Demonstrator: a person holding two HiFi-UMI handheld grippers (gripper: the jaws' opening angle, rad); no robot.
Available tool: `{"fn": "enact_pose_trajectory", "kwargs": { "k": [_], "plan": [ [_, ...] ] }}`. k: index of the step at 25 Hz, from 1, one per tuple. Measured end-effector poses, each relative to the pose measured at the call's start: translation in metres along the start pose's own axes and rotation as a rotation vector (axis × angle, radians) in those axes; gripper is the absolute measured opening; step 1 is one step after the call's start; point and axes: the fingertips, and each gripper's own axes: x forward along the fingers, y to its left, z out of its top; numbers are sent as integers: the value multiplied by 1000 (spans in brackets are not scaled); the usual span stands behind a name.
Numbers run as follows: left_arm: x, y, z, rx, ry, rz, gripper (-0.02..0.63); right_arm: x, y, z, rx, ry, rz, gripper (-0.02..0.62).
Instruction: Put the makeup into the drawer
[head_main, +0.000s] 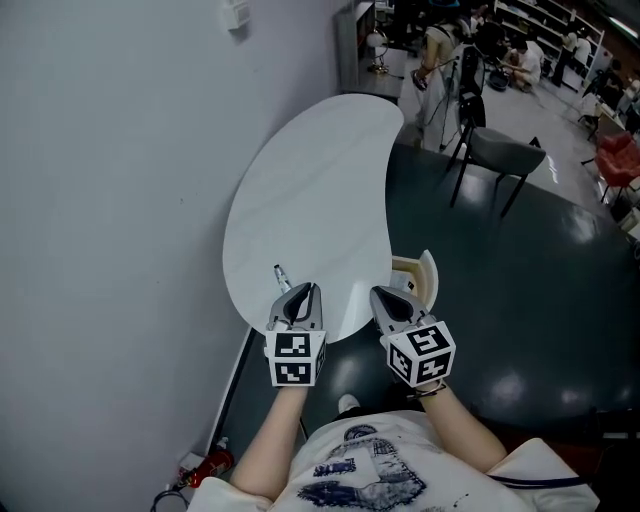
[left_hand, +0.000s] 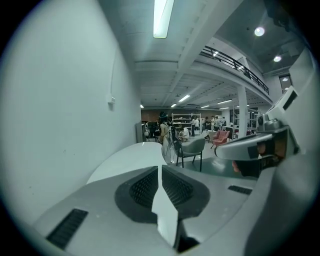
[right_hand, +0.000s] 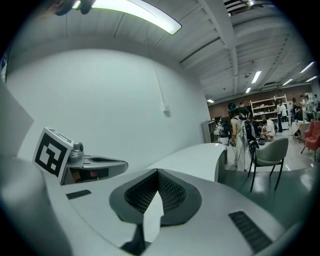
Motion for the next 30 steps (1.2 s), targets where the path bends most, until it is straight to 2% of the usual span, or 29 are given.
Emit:
{"fn": "enact_pose_trajectory", "kwargs": {
  "k": [16, 23, 30],
  "plan": [
    [-83, 13, 10, 4, -90, 45, 64, -19, 49, 12, -48, -24, 46, 20],
    [-99, 16, 12, -10, -119, 69, 54, -24, 60, 10, -56, -24, 64, 20],
    [-100, 10, 11, -6, -109, 68, 46, -31, 58, 11, -58, -25, 63, 20]
  ]
}}
